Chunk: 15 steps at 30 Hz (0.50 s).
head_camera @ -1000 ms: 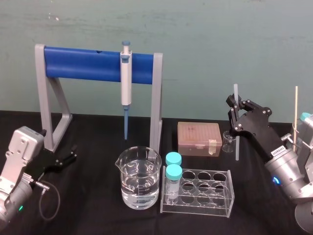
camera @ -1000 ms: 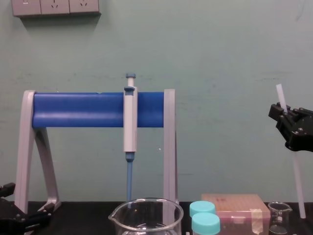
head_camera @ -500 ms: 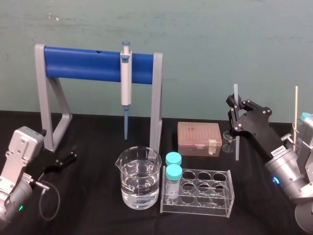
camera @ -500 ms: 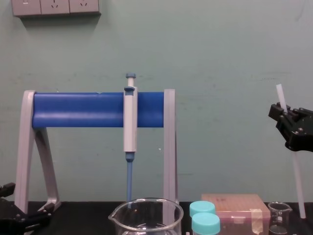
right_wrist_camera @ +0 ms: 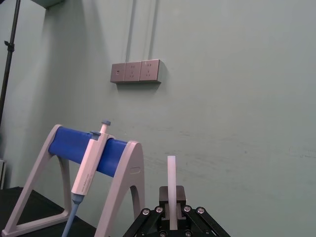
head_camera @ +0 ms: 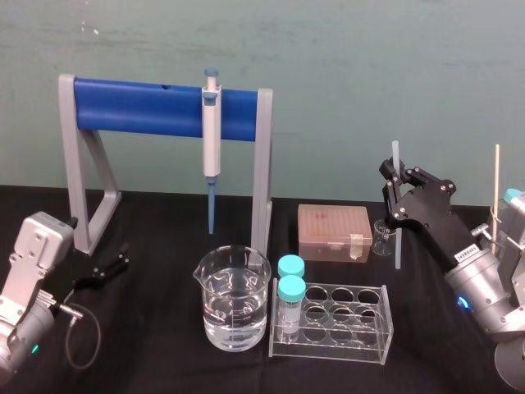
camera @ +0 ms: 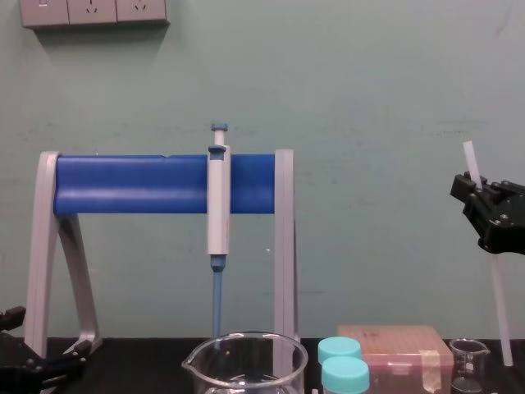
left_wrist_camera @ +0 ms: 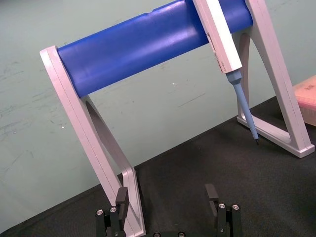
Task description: Pick up the stirring rod with one hand, then place it down.
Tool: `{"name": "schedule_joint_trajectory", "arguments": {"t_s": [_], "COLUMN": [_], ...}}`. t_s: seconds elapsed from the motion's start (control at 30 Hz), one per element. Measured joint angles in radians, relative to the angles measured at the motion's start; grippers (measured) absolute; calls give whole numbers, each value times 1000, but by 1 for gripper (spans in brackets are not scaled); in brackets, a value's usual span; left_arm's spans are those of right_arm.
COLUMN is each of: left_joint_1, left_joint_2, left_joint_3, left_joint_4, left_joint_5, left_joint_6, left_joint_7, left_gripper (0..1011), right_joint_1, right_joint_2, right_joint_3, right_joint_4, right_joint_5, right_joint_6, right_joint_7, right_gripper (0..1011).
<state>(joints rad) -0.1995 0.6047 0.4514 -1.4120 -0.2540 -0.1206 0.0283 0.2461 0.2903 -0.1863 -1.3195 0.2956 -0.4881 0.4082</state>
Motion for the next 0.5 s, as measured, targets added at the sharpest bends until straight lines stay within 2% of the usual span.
{"name": "schedule_joint_trajectory", "arguments": {"t_s": [0.5], "left_joint_1": [0], "left_joint_2": [0], "left_joint_3": [0], "left_joint_4": [0], "left_joint_5": [0], "left_joint_6": [0], "left_joint_7": [0], "left_gripper": [1000], "right_joint_1": [-27], "right_joint_2": [-15], "right_joint_3": [7], "right_joint_4": [-35], "right_joint_5": [-25], "right_joint_6": [-14], "right_joint_7": [36], "right_gripper": [67]}}
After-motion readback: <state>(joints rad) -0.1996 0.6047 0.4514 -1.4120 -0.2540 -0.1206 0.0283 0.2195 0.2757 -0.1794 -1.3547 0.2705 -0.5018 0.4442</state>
